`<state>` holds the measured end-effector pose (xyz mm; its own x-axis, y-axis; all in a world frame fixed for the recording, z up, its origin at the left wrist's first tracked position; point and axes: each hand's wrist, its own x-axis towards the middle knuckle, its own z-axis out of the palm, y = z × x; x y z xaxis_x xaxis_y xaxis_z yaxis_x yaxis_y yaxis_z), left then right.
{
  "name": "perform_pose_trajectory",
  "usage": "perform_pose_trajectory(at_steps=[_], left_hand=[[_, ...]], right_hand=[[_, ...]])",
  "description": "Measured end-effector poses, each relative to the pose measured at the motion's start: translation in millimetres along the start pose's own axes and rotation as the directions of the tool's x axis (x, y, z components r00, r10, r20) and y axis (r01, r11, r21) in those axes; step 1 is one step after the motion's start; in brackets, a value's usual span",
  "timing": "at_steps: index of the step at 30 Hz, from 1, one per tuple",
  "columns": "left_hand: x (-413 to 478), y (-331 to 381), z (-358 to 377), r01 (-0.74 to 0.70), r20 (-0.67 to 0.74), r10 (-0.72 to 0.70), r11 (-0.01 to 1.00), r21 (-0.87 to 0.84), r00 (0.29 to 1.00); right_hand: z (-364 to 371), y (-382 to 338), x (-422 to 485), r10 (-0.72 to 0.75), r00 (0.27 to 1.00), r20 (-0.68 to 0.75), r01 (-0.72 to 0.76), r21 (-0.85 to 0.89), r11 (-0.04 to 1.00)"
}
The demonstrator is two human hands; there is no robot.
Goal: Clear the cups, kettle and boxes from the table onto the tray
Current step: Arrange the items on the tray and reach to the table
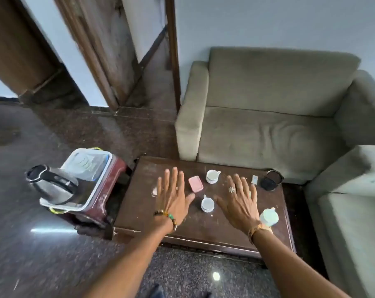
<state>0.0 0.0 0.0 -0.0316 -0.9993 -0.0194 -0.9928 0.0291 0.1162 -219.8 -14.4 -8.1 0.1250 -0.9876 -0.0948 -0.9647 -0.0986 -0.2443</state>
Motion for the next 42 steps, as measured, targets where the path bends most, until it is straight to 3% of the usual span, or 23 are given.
perform_pose_trajectory(at_steps=[8,16,22,26,34,42], left_hand=[[-111,-72,67,0.333,0.246,-0.322,0.943,-0.004,0.914],[-137,-170,58,0.517,0.214,-0.493,0.853,-0.072,0.843],[-123,-250,18,0.562,0.120,-0.550,0.812,-0.156,0.827],[-122,-292,13,0.597,0.079,-0.595,0.772,-0.219,0.799],[-122,-341,46,0.695,0.203,-0.667,0.663,-0.278,0.717],[-52,-395,16,0.726,0.168,-0.714,0.623,-0.291,0.680]], right_hand=[[79,-57,-20,-0.182,0.942,0.281,0.207,-0.062,0.976],[87,-174,7,-0.356,0.875,0.327,0.395,-0.058,0.917],[74,-274,43,-0.461,0.855,0.238,0.474,0.004,0.880],[89,-327,52,-0.512,0.817,0.265,0.524,0.027,0.851],[151,-374,80,-0.580,0.679,0.450,0.644,0.014,0.765],[155,-446,172,-0.654,0.668,0.355,0.684,0.053,0.728]])
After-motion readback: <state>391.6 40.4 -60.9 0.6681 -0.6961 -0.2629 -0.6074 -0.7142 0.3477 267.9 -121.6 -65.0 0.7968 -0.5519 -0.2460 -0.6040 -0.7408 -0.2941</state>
